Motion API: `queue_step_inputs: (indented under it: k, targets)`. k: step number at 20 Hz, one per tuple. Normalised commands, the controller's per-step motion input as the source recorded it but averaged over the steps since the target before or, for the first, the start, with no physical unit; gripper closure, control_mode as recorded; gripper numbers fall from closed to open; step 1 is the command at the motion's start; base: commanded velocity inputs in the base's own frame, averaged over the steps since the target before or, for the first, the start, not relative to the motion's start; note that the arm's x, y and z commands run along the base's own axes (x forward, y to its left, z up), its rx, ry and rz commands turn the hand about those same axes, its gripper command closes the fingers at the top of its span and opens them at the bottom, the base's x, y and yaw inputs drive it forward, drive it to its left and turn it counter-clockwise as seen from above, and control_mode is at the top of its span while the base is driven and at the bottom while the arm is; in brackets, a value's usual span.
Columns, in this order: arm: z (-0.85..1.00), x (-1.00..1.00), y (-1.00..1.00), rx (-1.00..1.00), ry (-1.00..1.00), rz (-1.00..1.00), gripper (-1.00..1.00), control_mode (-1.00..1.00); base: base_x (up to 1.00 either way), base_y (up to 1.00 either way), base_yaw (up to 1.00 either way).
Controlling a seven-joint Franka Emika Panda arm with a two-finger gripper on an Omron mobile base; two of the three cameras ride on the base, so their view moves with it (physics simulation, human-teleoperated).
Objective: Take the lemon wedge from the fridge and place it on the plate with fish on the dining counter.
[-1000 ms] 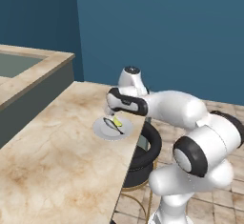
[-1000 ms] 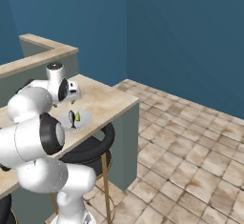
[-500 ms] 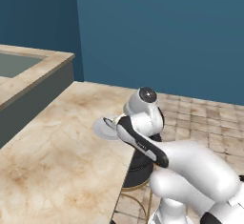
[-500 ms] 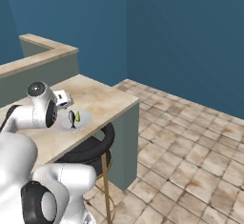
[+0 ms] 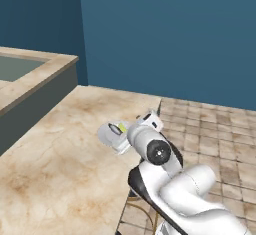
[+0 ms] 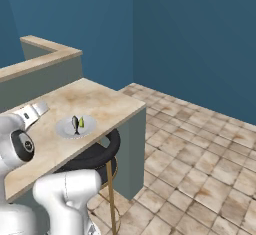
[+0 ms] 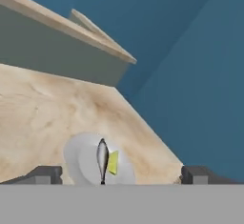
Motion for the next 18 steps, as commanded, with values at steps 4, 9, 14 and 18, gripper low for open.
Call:
queue_step_inputs:
  k: [4, 9, 14, 18]
  targets:
    - [0.88, -1.0, 0.13, -0.07, -0.69, 0.02, -1.0, -1.0, 0.0, 0.0, 0.0]
    - [0.94, -1.0, 0.54, -0.33, -0.04, 0.15, -1.0, -1.0, 0.0, 0.0, 0.0]
    - [0.42, -1.0, 0.19, -0.18, -0.36, 0.1, -1.0, -1.0, 0.0, 0.0, 0.0]
    - [-0.51, -1.0, -0.36, 0.07, -0.85, 0.04, -1.0, -1.0, 0.0, 0.0, 0.0]
